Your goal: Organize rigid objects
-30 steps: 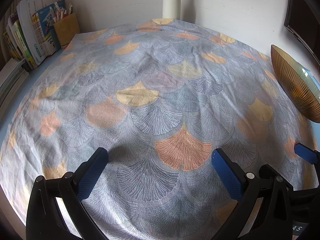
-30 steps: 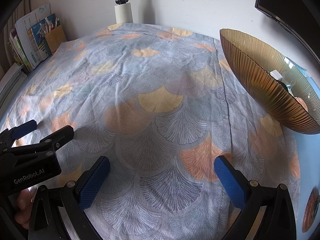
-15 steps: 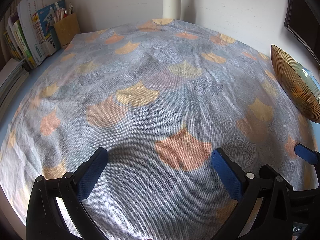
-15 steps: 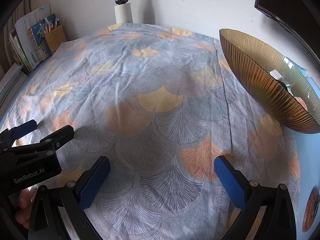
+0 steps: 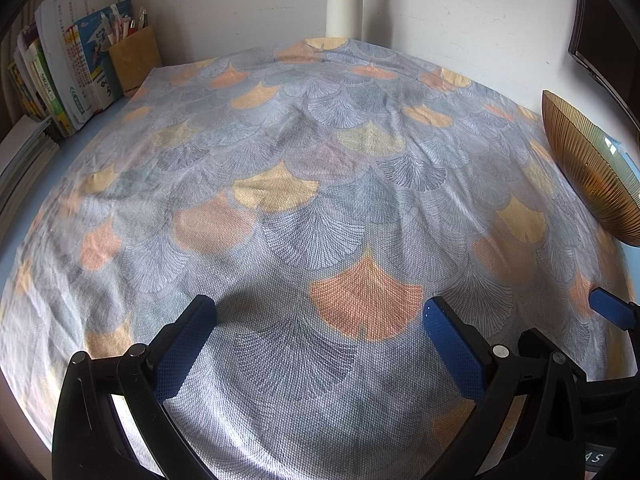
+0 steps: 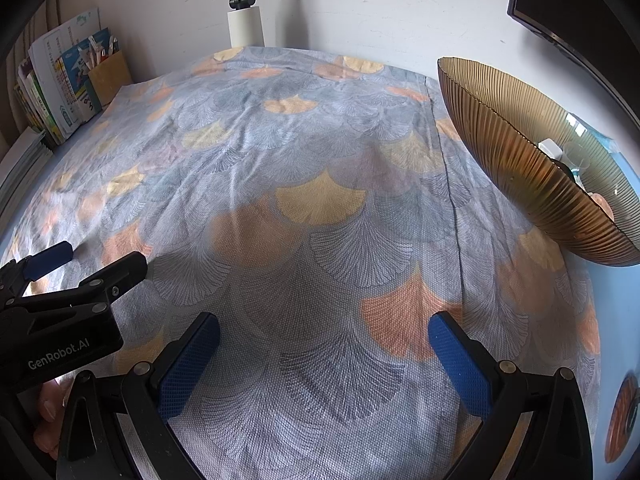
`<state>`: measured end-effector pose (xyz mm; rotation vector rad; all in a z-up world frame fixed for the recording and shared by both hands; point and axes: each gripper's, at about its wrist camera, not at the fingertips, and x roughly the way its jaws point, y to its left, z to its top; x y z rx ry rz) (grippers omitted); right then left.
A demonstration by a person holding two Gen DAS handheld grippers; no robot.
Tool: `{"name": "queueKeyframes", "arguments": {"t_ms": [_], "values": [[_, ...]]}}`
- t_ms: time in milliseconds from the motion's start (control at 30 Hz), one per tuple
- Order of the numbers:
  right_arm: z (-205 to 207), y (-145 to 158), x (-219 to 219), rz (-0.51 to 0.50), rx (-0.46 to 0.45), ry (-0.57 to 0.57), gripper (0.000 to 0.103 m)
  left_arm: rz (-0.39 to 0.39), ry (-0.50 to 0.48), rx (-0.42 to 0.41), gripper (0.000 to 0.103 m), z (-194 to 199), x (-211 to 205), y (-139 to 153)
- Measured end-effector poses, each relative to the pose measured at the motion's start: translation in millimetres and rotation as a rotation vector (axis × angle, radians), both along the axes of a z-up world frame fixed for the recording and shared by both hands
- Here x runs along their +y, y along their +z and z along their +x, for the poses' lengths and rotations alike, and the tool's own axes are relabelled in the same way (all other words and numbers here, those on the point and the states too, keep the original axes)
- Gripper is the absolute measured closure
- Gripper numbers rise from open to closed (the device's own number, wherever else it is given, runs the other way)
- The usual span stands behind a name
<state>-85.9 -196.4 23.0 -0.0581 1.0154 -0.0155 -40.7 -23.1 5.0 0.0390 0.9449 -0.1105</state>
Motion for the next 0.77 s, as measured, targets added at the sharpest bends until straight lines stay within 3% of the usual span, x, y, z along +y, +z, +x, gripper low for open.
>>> {"name": "queueKeyframes", "arguments": {"t_ms": [767], "values": [[-0.4,0.2,0.5,0.000,-0.001,-0.002,0.000,-0.001,-0.004,-0.001,0.000,1.6,0.7,-0.1]]}}
